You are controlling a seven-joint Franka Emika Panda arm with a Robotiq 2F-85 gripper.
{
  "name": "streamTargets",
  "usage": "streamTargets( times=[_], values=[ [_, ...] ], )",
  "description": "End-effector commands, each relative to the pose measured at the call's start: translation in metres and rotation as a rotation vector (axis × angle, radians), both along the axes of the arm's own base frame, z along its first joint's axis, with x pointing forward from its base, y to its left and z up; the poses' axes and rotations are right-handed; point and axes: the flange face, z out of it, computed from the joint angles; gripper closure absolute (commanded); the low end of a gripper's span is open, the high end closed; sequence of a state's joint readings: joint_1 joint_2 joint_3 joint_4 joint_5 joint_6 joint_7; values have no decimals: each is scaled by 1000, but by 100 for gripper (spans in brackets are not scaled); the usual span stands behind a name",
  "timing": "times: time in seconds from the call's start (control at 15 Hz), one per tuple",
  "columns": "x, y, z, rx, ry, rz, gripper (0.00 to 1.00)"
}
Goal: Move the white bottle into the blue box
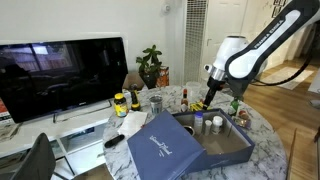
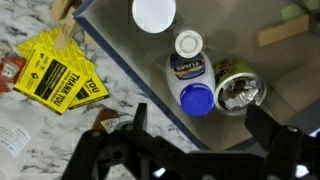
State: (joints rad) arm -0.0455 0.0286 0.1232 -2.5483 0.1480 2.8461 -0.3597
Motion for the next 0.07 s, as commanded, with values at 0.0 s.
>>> streamTargets(
  times=[0.0],
  values=[
    [-3,0,12,0,-19,3,0]
  ],
)
